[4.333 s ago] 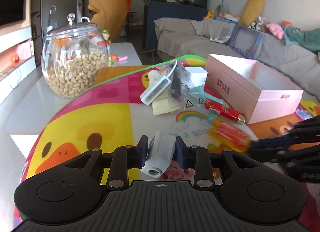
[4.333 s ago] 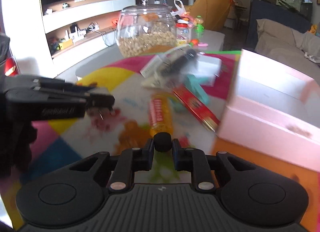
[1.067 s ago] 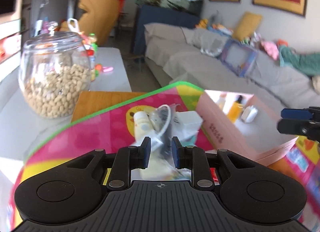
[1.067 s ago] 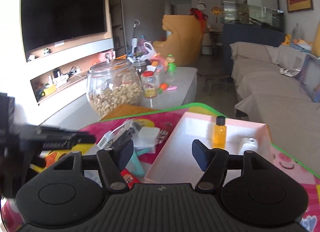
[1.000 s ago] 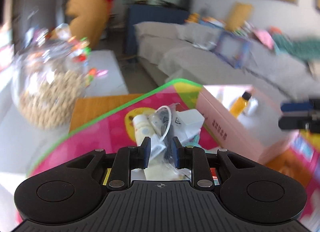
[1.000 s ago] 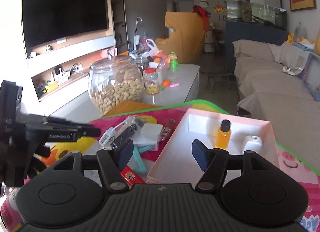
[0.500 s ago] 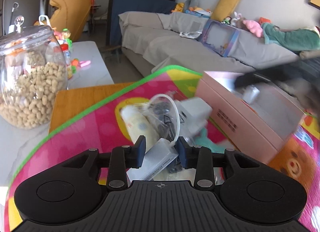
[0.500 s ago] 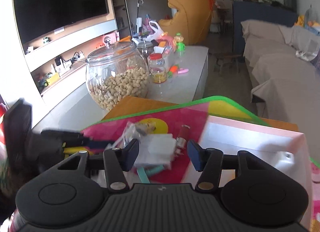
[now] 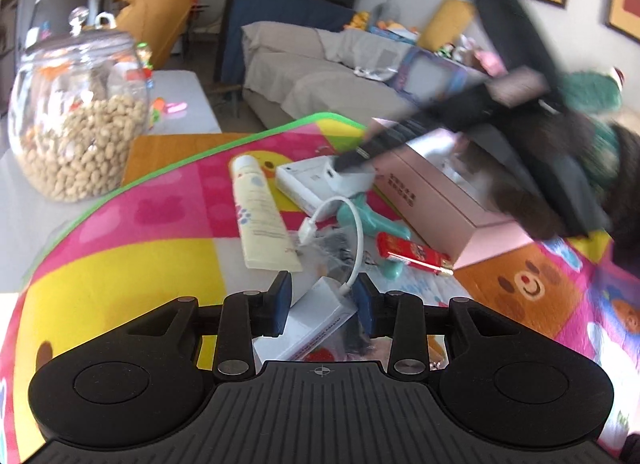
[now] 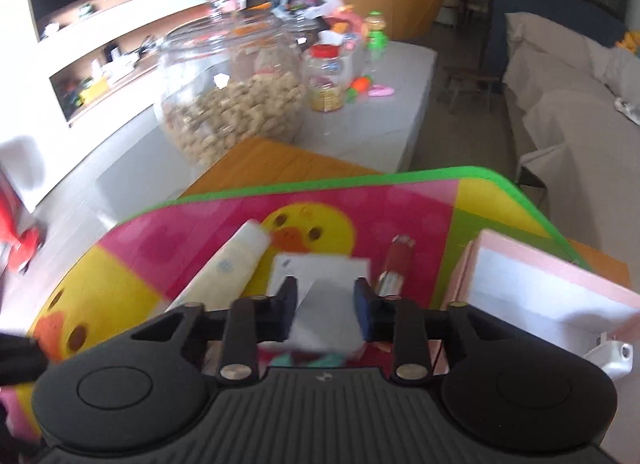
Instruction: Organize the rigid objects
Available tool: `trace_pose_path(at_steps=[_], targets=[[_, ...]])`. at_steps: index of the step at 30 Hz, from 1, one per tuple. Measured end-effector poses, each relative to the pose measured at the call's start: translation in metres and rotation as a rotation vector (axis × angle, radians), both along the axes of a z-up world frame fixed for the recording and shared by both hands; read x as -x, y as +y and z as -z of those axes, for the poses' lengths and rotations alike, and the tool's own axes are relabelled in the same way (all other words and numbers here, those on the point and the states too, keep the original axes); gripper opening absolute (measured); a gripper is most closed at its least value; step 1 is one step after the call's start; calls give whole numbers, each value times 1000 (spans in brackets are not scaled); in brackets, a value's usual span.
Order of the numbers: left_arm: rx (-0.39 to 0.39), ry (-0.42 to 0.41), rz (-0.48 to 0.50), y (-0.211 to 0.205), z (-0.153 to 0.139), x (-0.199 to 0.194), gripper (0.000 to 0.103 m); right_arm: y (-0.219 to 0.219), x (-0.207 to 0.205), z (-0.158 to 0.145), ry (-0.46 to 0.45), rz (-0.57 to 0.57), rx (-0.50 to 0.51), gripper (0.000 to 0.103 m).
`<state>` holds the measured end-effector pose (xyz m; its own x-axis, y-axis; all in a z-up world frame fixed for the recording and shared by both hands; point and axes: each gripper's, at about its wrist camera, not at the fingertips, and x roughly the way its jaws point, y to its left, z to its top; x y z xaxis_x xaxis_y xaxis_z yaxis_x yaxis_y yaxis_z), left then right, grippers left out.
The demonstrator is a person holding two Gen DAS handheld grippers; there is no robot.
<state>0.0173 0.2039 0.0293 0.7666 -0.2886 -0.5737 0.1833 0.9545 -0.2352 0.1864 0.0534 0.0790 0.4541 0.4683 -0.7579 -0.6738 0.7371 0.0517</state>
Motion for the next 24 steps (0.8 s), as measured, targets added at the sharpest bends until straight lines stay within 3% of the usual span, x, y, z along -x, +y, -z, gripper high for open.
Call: trace_pose_path(at_steps=[3,6,10,15,18,24], targets=[[48,8,-51,6,0,-1,37,-6,35,3,37,-93,14,21],[48,27,-137,12,2,0,32,-18,65,8,36,-131,19,21],[90,81,-215,14,5,-3,28,-24,95,16,-150,-163,96,22],[83,68,-200,8,-2,4,28,-19,102,34,-264,-168,175,29],[64,56,-194,1,-8,11,28,-18,103,32,-229,-178,164,28],[57,32,-163,-11,-17,21,28,-44,123,37,-46,-184,52,21]])
